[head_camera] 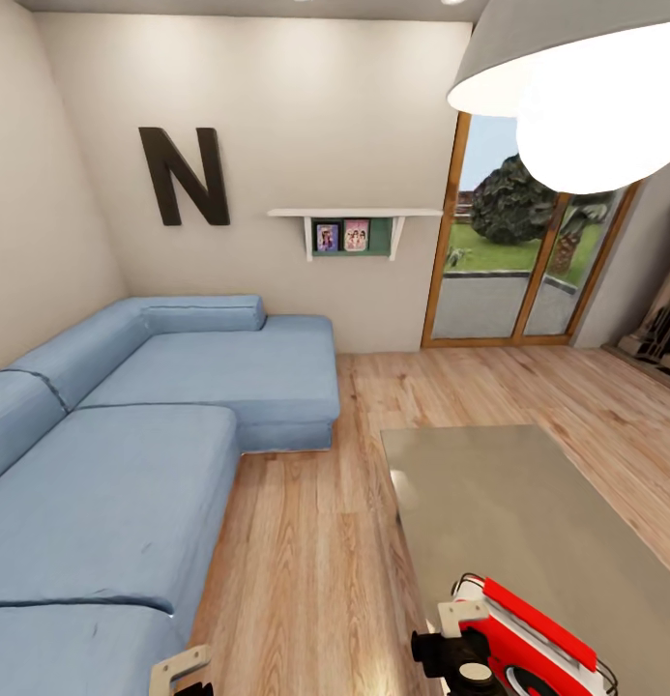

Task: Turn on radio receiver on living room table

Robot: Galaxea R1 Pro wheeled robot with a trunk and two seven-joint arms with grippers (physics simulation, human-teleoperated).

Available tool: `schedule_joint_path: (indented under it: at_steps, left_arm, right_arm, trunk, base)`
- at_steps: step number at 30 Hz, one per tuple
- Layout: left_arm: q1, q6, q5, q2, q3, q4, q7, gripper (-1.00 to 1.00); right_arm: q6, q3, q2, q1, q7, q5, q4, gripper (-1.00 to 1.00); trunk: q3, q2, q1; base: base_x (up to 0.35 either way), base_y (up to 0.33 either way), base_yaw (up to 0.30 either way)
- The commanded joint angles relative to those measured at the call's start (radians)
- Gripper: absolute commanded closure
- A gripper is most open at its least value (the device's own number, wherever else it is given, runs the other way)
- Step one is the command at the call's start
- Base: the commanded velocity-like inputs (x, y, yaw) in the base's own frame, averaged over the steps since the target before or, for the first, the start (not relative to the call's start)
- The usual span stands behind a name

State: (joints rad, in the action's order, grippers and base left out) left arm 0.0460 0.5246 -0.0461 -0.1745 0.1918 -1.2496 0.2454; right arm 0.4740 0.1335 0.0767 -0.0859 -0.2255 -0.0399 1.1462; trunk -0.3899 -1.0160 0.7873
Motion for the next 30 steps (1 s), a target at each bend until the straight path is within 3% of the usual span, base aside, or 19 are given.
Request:
schedule_joint_path:
  at_steps: [1,15,30]
  left_arm:
    - [0.0,0.0,0.0,0.0,0.0,0.0,0.0,-1.0]
    - [0.0,0.0,-0.001,0.0,0.0,0.002,0.0,-1.0]
    - [0.0,0.0,0.0,0.0,0.0,0.004,0.0,-1.0]
  right_arm:
    - [0.0,0.0,0.0,0.0,0.0,0.0,0.0,-1.0]
    - [0.0,0.0,0.0,0.0,0.0,0.0,0.0,-1.0]
    - [0.0,0.0,0.0,0.0,0.0,0.0,0.0,-1.0]
  trunk:
    - [0.0,0.0,0.0]
    - [0.0,0.0,0.0]
    - [0.0,0.0,0.0]
  base:
    - [0.01,-0.003,0.0]
    - [0.001,0.0,0.0]
    - [0.0,0.096,0.0]
